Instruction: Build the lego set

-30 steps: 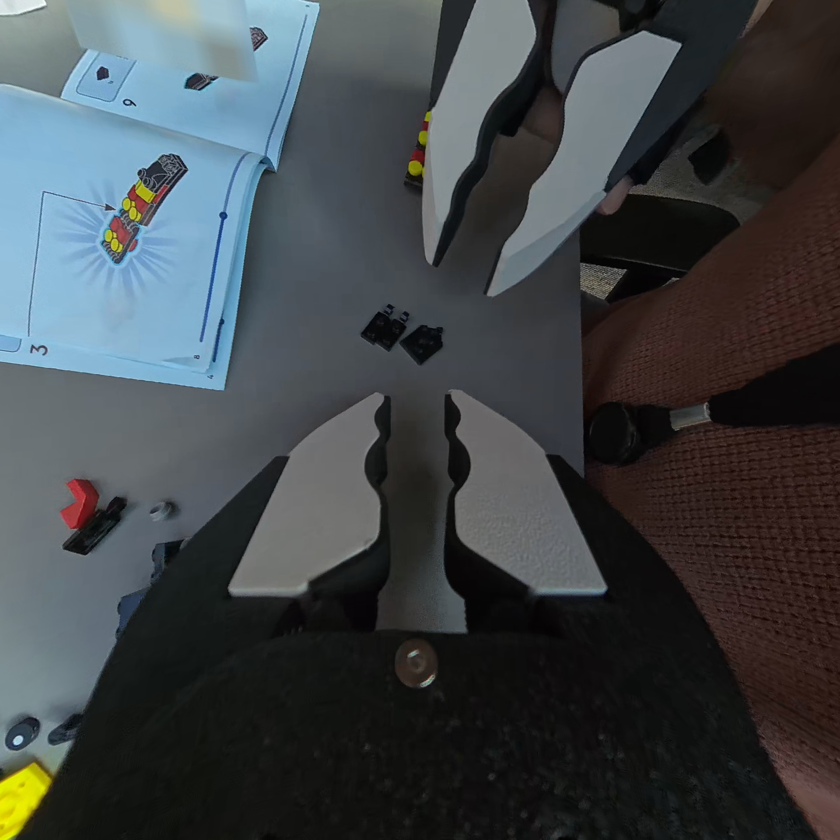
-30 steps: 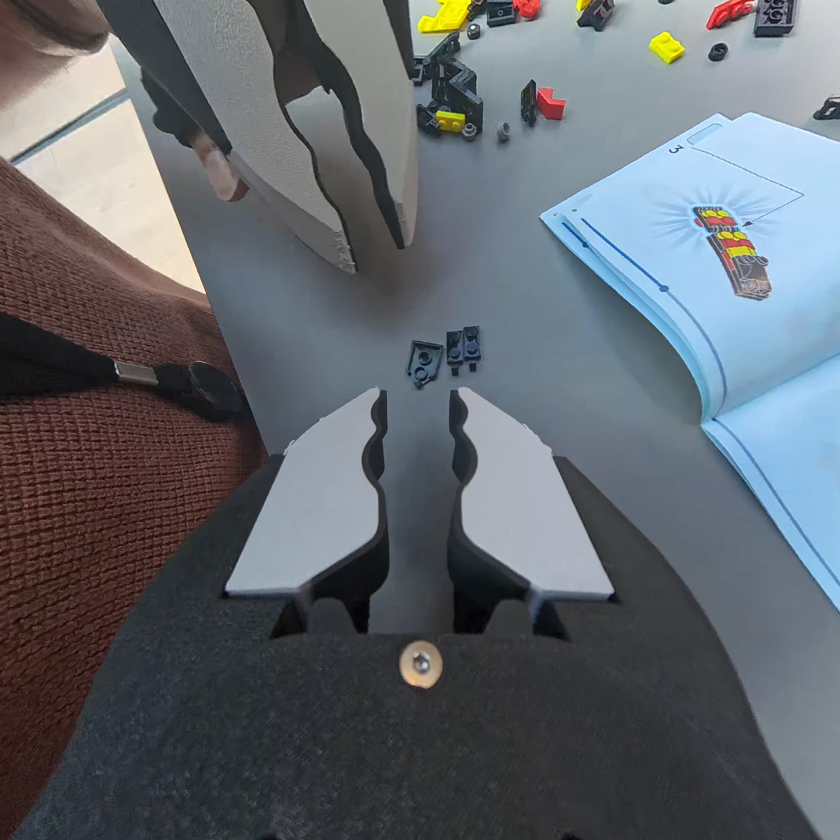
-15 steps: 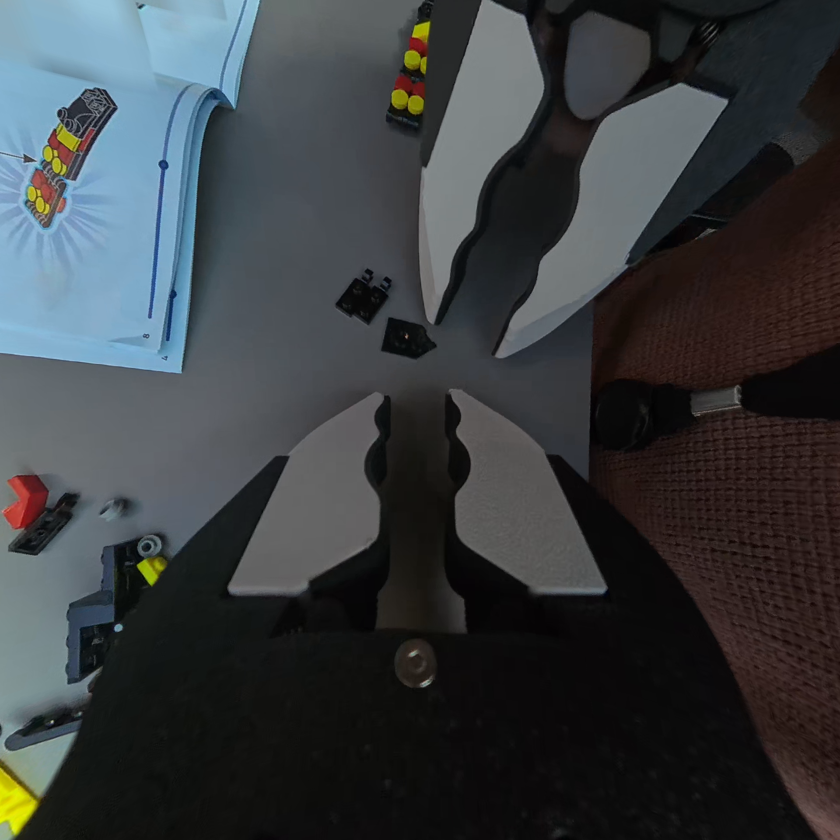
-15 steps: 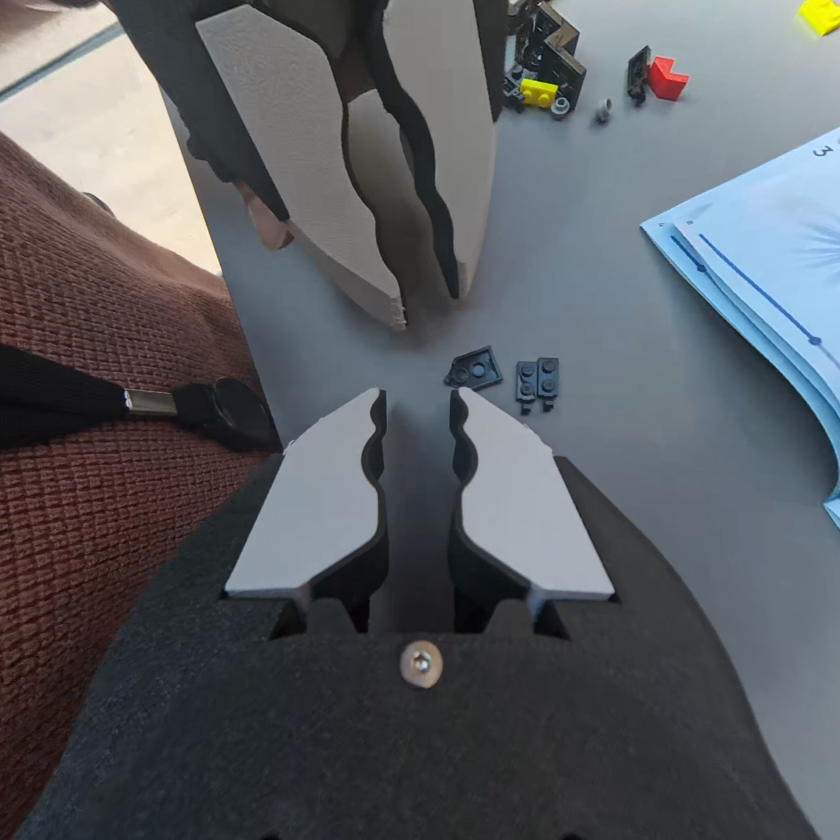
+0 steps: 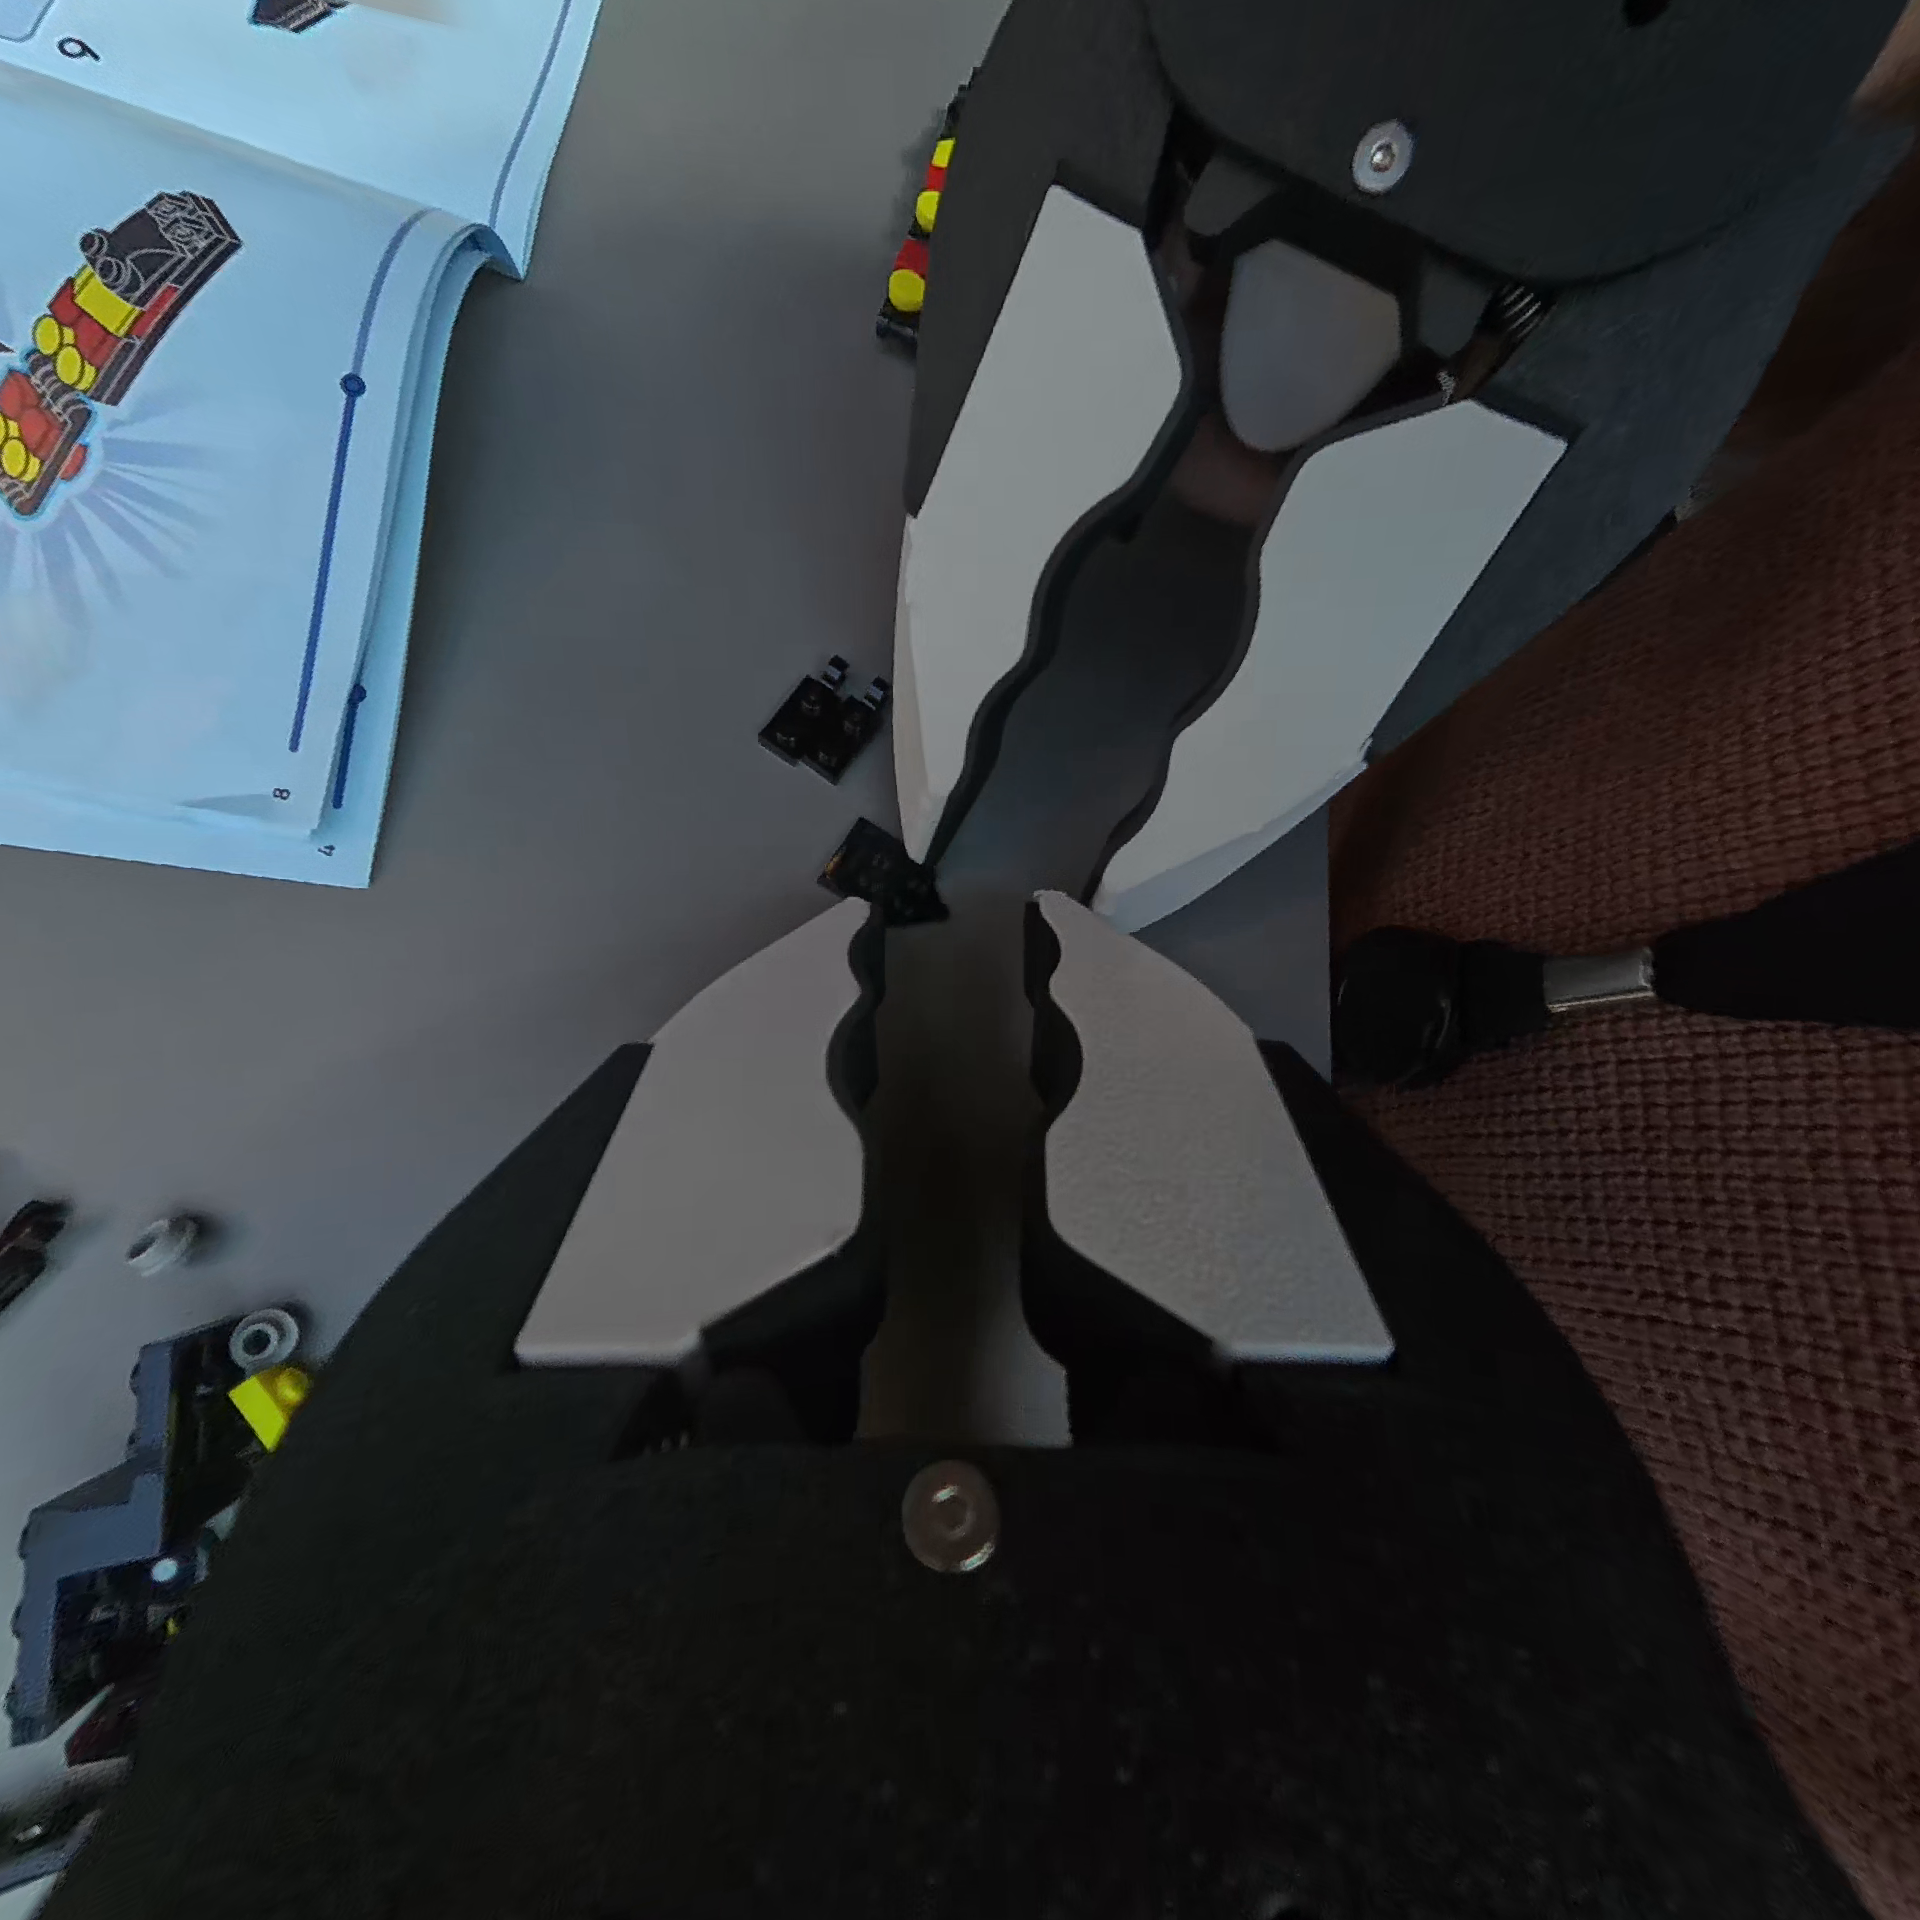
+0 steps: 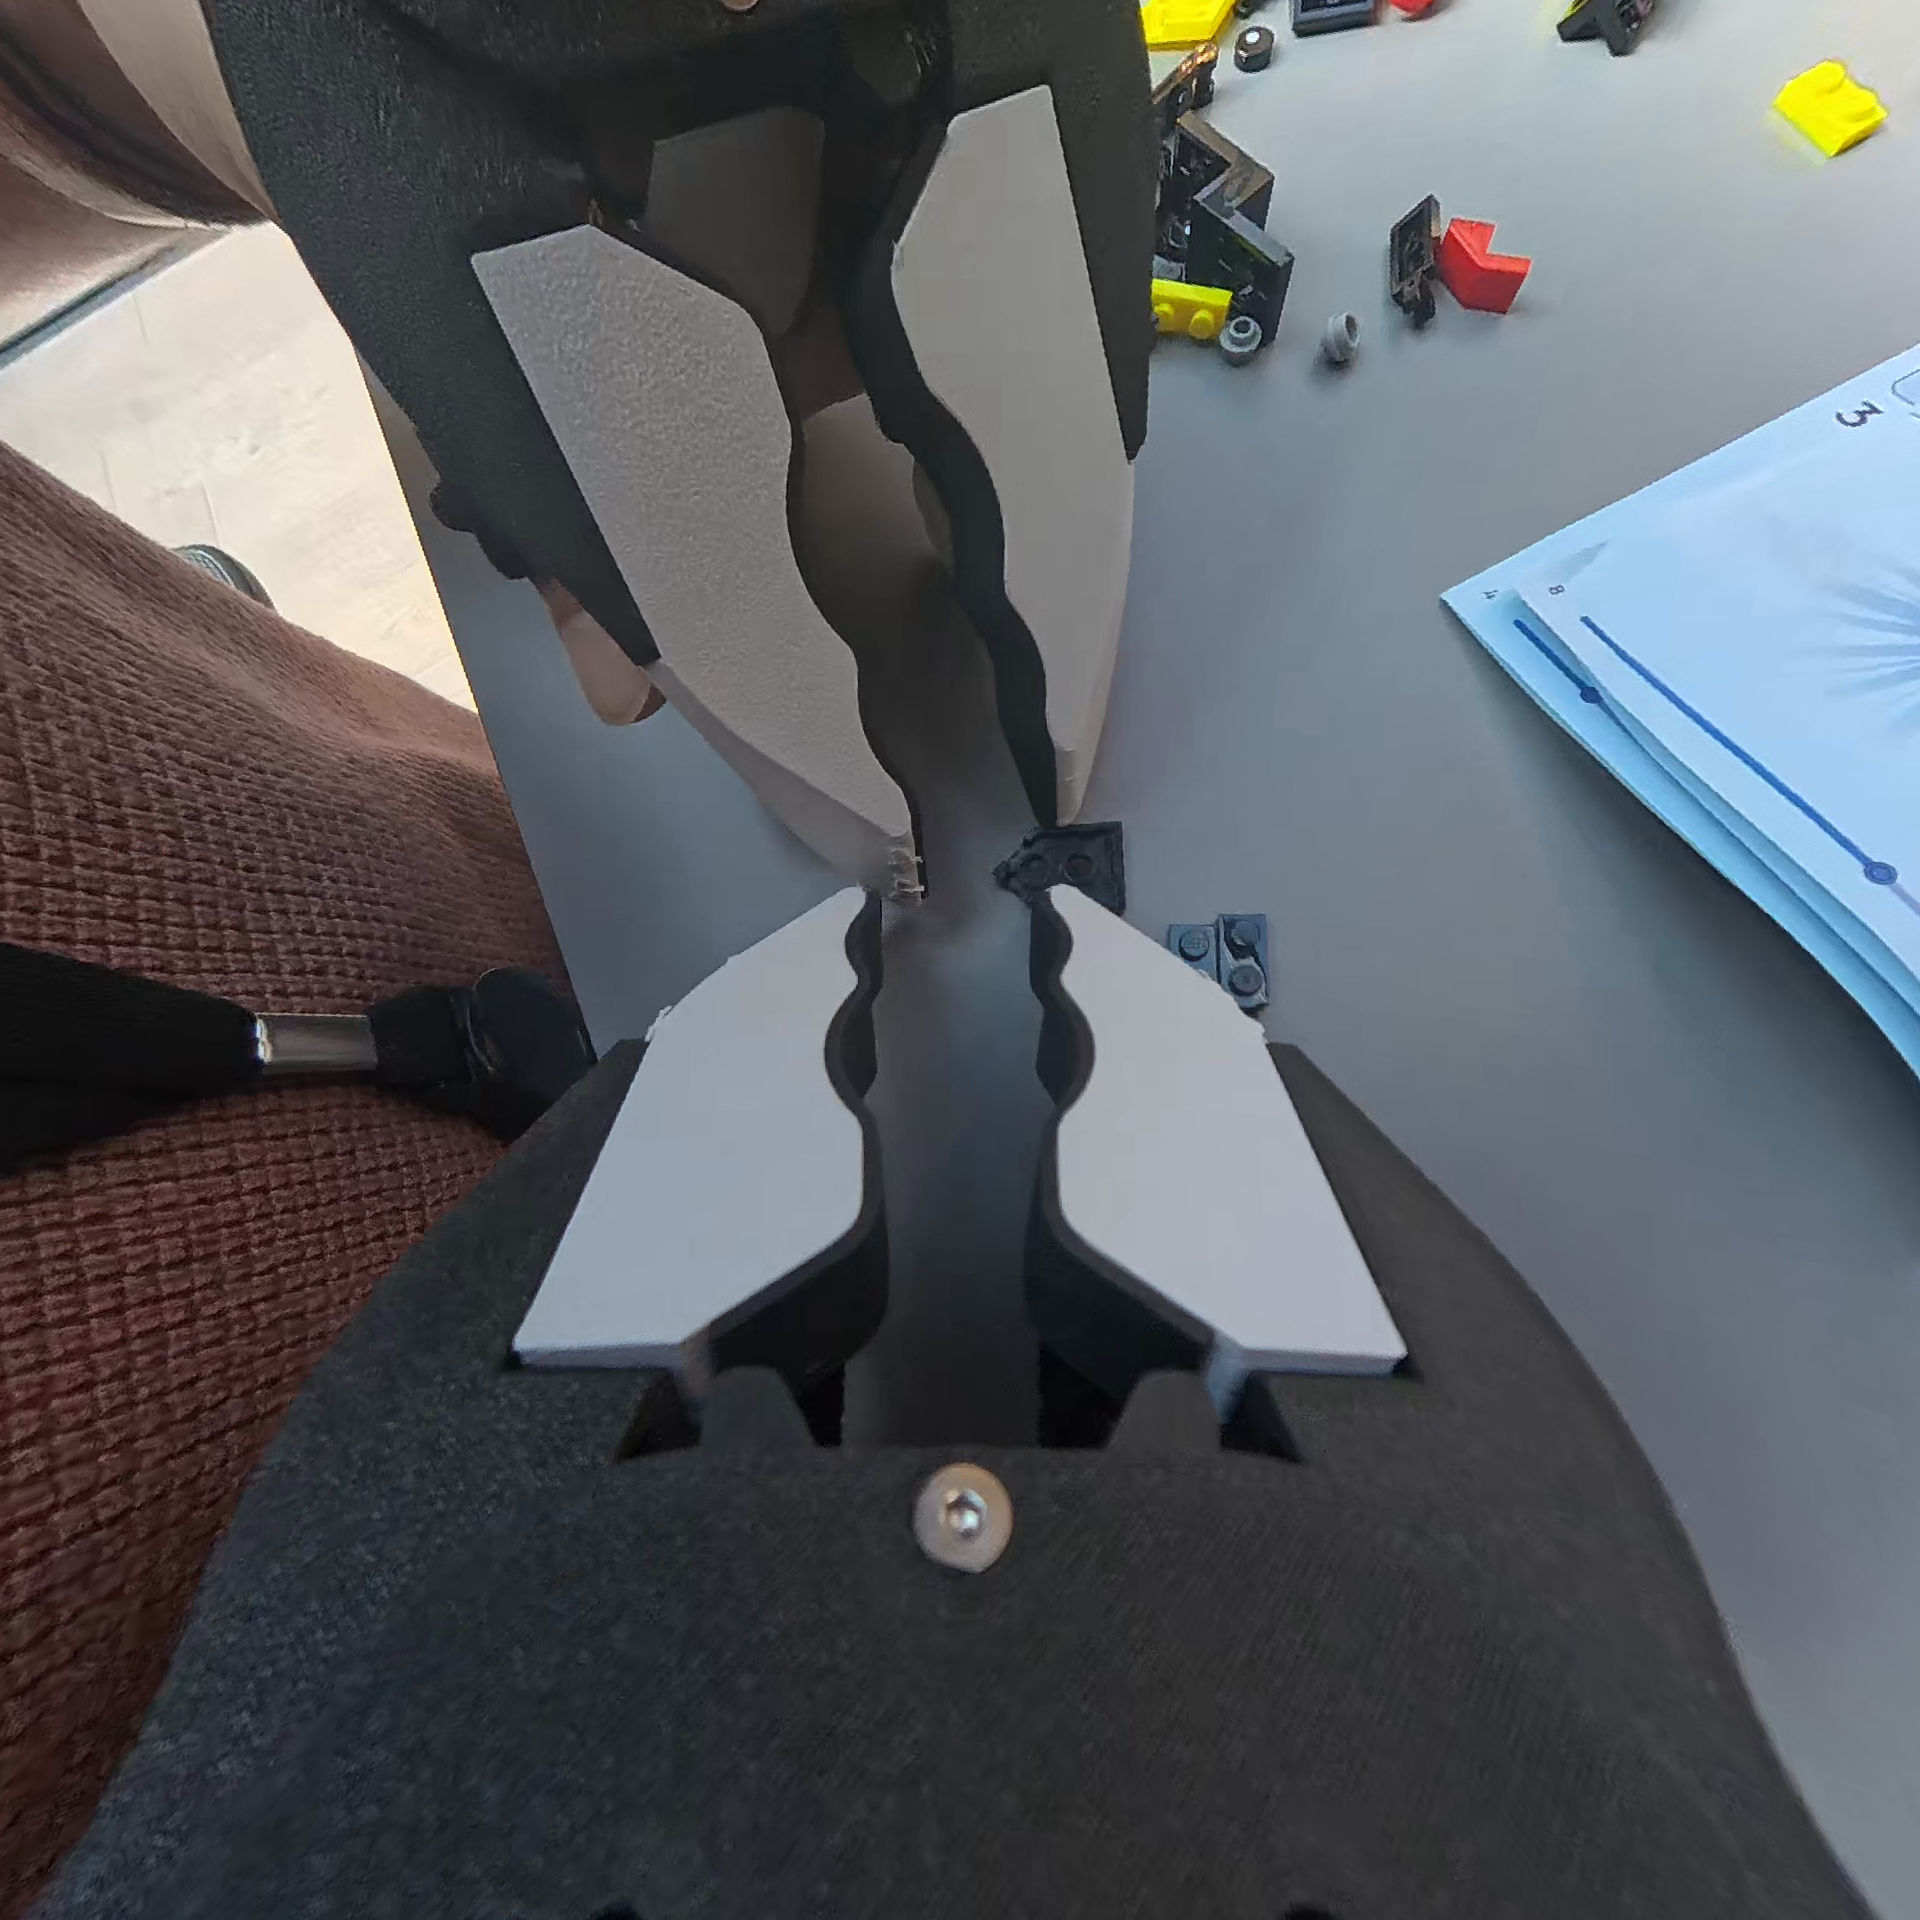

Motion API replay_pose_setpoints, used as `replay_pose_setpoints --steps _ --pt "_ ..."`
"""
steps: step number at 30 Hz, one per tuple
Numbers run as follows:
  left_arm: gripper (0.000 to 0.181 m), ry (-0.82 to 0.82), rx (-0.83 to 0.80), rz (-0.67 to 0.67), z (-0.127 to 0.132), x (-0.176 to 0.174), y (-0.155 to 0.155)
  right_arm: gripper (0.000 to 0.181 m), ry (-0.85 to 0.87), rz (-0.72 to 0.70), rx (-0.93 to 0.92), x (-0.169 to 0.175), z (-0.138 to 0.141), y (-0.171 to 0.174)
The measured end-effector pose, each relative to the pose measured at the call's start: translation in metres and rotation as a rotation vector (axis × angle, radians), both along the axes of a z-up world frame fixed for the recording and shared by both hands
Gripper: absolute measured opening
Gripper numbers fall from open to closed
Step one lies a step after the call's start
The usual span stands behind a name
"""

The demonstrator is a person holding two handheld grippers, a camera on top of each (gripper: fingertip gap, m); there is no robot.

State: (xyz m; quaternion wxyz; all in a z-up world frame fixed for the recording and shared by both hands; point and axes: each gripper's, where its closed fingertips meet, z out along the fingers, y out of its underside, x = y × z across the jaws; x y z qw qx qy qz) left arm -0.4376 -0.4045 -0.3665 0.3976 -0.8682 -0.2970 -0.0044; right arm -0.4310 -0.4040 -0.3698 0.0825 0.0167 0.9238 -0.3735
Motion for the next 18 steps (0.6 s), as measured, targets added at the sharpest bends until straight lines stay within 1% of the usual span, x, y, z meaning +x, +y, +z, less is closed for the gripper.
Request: replay_pose_setpoints --steps 5,10,18 --pt "0.024 -0.041 0.119 0.011 0.011 0.003 0.001 0.026 -0.009 0.009 0.005 0.003 -0.002 -0.003" --pt "0.022 -0.025 0.122 0.005 0.011 0.001 0.003 0.025 -0.017 0.006 0.005 0.003 -0.002 -0.003" --pt "0.023 -0.032 0.106 -0.086 0.012 0.006 0.019 0.030 -0.082 -0.007 0.021 0.012 -0.001 0.010"
